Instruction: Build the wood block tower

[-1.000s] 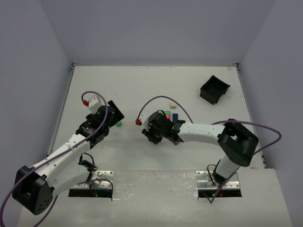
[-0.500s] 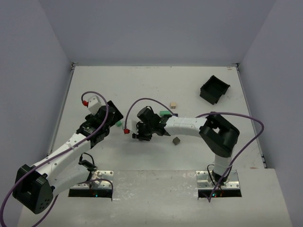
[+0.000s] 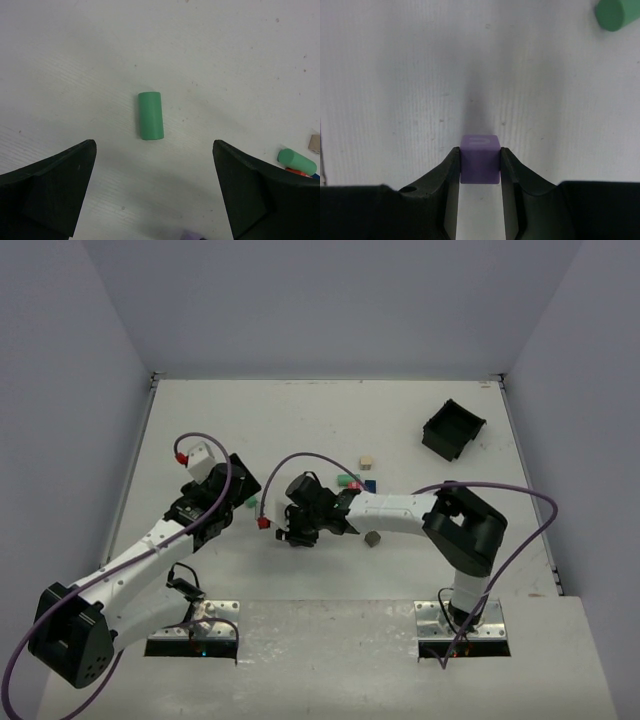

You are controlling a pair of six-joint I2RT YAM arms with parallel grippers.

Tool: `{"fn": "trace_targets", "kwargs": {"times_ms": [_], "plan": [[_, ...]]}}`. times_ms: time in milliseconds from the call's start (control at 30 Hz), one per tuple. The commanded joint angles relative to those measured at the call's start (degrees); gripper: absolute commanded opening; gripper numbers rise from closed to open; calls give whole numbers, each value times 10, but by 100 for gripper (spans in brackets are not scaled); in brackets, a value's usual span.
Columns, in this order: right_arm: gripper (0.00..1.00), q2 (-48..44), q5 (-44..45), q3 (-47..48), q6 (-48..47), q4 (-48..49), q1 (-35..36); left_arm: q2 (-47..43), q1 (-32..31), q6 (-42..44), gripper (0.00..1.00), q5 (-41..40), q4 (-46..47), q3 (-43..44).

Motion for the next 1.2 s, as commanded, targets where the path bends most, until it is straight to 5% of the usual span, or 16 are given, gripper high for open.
{"fn": "trace_targets", "kwargs": {"times_ms": [0,500,1167], "plan": [[15,-65,65,-36,51,23,58,10,-5,-7,100,-9,12,6],[16,-68,179,-76,138,45,131,21,-5,-7,100,-4,15,6],[18,37,153,38,168,52,131,47,-5,-8,100,-2,18,12]]}}
